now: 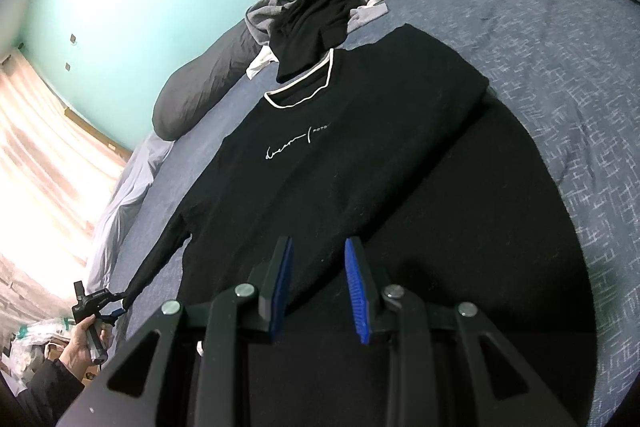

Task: Fold clothes
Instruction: 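Grasp the white-trimmed cuff with the left tool, then lift the sleeve with the left tool and carry it across the body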

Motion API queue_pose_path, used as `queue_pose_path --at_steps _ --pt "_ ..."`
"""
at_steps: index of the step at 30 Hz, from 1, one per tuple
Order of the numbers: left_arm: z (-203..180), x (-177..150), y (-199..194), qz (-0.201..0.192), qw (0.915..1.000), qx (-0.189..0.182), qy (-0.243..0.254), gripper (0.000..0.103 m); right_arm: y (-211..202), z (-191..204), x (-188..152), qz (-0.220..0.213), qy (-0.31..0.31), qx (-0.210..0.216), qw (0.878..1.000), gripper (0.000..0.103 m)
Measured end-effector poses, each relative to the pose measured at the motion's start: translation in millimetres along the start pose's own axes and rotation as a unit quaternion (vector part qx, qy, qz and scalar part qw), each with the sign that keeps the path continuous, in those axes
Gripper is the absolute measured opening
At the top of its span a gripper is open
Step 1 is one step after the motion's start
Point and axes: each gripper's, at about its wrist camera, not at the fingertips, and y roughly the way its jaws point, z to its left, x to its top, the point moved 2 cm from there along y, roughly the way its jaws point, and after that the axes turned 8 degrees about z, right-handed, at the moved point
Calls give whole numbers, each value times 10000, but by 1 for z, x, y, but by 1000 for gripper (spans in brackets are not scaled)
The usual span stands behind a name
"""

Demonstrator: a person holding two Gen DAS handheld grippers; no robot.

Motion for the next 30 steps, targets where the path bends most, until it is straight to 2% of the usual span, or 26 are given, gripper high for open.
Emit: queue_pose_path --at_steps 4,5,6,7,9,14,20,25,30 --pt "-16 -3 6 20 9996 38 263 53 0 -3 0 -10 62 -29 10000 27" --pt "-17 -2 7 16 9996 40 266 49 0 -4 0 -11 75 -25 10000 27" --pt "-19 -1 8 12 9996 42 267 37 0 -4 0 -14 82 -30 10000 27" --pt "-19 -1 9 12 9996 47 263 30 -1 -5 0 -17 89 -34 10000 27" --pt "-21 1 9 -9 9995 123 298 6 -2 -7 1 -42 113 -33 9999 27" --pt "-31 2 -3 -131 9990 137 408 6 -3 -8 2 -65 160 -19 9998 27" --pt "-60 -3 -40 -339 9978 -137 558 5 -2 -12 1 -48 221 20 9997 28" --pt "-124 -6 -73 -541 9923 -422 1029 5 -6 -19 1 -117 328 66 9994 28" --pt "-211 -22 -103 -640 9817 -734 1634 5 -12 -28 3 -173 483 145 9986 28"
